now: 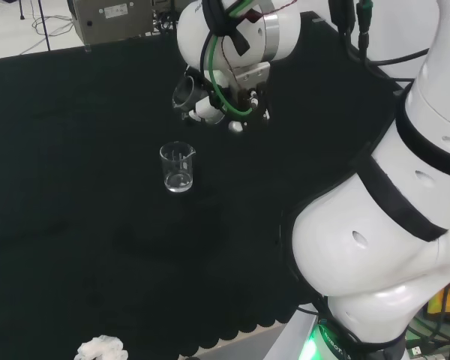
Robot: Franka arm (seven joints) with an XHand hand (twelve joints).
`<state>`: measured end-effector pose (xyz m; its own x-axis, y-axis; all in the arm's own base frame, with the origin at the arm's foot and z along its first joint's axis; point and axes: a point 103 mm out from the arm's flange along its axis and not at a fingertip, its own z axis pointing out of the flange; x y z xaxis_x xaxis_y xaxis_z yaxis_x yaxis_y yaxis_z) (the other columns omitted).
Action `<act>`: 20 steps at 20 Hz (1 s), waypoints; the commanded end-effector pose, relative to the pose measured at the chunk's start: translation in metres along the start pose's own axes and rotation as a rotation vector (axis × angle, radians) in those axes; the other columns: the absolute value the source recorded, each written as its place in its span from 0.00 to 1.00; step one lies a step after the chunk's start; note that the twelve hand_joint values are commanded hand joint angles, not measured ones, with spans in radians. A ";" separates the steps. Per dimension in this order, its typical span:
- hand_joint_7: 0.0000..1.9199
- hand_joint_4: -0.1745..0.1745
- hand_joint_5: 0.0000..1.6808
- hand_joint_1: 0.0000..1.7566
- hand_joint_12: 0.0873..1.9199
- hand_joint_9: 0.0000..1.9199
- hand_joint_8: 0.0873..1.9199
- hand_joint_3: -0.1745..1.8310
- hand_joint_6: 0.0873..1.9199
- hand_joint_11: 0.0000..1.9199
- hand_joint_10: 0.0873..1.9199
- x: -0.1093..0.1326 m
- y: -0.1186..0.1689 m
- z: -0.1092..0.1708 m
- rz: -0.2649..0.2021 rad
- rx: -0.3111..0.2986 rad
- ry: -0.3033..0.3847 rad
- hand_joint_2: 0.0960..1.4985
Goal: Place the beaker back on the table.
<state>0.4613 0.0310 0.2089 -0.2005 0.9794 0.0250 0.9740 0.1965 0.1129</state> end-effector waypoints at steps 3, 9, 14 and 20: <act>0.77 0.49 0.74 0.73 0.30 0.78 0.09 0.00 0.27 0.75 0.22 -0.027 0.017 0.022 0.044 -0.021 0.170 0.68; 0.78 0.49 0.74 0.73 0.30 0.78 0.06 0.00 0.27 0.75 0.21 -0.040 0.034 0.047 0.042 -0.030 0.297 0.68; 0.78 0.50 0.74 0.73 0.30 0.77 0.06 0.00 0.27 0.74 0.21 -0.043 0.045 0.068 0.028 -0.052 0.390 0.68; 0.78 0.52 0.73 0.73 0.30 0.76 0.04 0.00 0.29 0.74 0.20 -0.040 0.053 0.087 0.029 -0.064 0.475 0.68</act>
<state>0.5063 -0.0058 0.1647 -0.1938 0.9357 0.2949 0.9785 0.1629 0.1261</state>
